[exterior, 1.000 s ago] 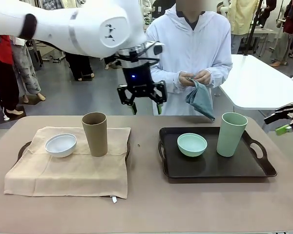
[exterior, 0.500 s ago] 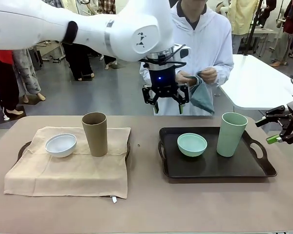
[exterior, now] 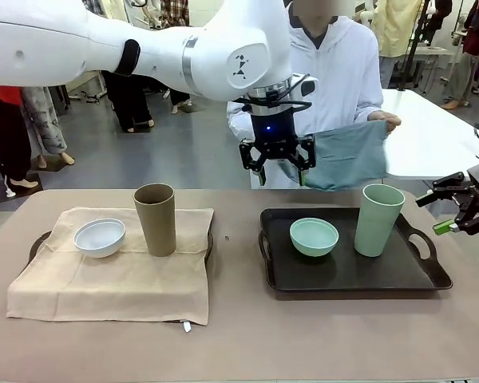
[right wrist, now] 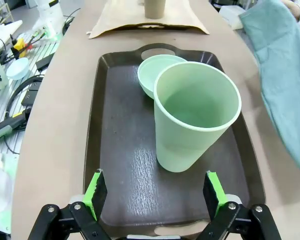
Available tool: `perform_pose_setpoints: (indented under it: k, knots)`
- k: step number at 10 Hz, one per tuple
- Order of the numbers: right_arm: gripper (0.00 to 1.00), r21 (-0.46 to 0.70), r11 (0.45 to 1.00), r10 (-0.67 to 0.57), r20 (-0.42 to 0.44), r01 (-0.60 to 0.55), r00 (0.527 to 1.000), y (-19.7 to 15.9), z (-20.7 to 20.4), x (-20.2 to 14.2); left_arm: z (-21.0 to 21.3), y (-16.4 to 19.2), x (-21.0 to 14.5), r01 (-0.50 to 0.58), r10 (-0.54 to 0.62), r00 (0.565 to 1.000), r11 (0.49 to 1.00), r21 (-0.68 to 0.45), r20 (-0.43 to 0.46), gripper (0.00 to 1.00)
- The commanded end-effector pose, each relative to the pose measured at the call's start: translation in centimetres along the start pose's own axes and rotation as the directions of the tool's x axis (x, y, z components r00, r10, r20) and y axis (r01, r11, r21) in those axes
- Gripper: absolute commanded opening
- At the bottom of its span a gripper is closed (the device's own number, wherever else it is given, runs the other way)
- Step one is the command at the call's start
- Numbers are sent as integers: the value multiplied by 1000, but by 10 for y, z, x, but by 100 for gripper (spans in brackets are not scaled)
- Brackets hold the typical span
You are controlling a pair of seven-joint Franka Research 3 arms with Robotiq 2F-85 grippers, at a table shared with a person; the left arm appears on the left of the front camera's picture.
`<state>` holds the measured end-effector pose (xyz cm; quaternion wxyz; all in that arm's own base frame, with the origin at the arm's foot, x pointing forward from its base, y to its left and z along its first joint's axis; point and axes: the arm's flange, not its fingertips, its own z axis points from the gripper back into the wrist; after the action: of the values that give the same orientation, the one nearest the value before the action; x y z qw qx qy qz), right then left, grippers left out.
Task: Set up a tray with a mat and arrange the tableware.
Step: Pick up the Picnic Bowl and Reusable plastic cup from the Handle tray in front of the human's position and hold them in the air.
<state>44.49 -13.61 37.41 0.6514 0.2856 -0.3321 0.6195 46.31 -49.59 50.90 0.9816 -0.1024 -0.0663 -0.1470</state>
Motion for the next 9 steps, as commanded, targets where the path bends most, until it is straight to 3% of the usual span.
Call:
perform_pose_setpoints:
  k: [1, 5, 7, 9]
  knots:
    - [100, 26, 1000, 3, 0, -3, 1000, -7, -2, 2, -2, 6, -1, -33, 33, 999, 999, -22, -7, 88]
    - [100, -101, 972, -215, 3, 214, 977, -43, -14, -8, -16, 7, 4, -13, 13, 999, 1000, 14, 33, 88]
    - [100, -123, 966, -230, -2, 228, 973, -49, -14, -11, -29, -4, 6, 14, -14, 1000, 1000, 18, 16, 88]
    - [100, -91, 984, -157, -2, 156, 988, -56, -31, -4, -45, -17, 16, -19, 19, 1000, 1000, 14, -10, 88]
